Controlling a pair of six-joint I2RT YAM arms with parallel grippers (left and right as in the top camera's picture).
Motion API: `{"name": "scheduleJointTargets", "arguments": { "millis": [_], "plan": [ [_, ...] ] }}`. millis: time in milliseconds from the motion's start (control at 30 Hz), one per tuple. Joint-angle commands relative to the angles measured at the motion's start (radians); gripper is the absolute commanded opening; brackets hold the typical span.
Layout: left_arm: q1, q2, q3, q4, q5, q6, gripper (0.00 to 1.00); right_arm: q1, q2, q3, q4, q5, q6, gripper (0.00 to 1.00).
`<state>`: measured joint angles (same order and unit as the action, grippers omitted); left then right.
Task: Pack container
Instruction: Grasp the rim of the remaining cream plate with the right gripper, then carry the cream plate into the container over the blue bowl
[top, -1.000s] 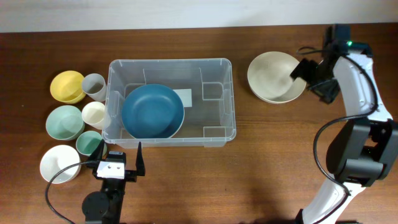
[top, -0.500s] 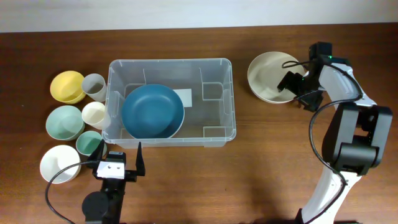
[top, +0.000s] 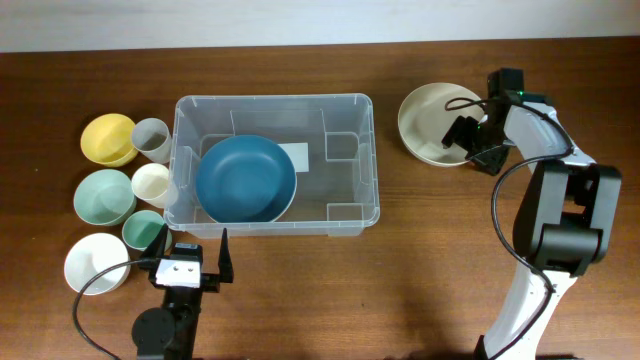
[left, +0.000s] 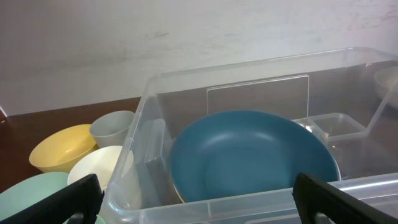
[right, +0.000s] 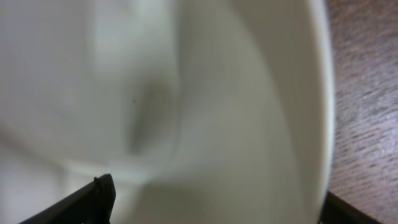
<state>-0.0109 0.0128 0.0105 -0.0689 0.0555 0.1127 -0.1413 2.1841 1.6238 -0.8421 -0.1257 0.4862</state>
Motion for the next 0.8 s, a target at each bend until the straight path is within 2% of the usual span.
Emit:
{"name": "scheduleJointTargets", "arguments": {
  "millis": [0, 133, 167, 233, 400, 433, 667, 767],
  "plan": [
    [0.005, -0.008, -0.002, -0.008, 0.000, 0.013, 1.00, 0.006, 0.040, -0.009, 0.009, -0.010, -0.007, 0.83],
    [0.005, -0.008, -0.002, -0.008, 0.000, 0.013, 1.00, 0.005, 0.040, -0.009, 0.014, -0.010, -0.007, 0.68],
    [0.005, -0.008, -0.002, -0.008, 0.000, 0.013, 1.00, 0.002, 0.040, -0.009, 0.014, -0.010, -0.006, 0.58],
    [0.005, -0.008, -0.002, -0.008, 0.000, 0.013, 1.00, -0.003, 0.040, -0.008, 0.017, -0.010, 0.005, 0.50],
    [0.005, -0.008, -0.002, -0.008, 0.000, 0.013, 1.00, -0.031, 0.040, 0.037, 0.001, -0.057, 0.026, 0.07],
    [0.005, -0.008, -0.002, -0.008, 0.000, 0.013, 1.00, -0.035, 0.040, 0.049, -0.008, -0.071, 0.026, 0.04],
    [0.005, -0.008, -0.002, -0.008, 0.000, 0.013, 1.00, -0.076, 0.021, 0.233, -0.126, -0.181, 0.014, 0.04],
    [0.005, -0.008, -0.002, -0.008, 0.000, 0.013, 1.00, -0.101, -0.017, 0.429, -0.209, -0.375, -0.068, 0.04]
  ]
}}
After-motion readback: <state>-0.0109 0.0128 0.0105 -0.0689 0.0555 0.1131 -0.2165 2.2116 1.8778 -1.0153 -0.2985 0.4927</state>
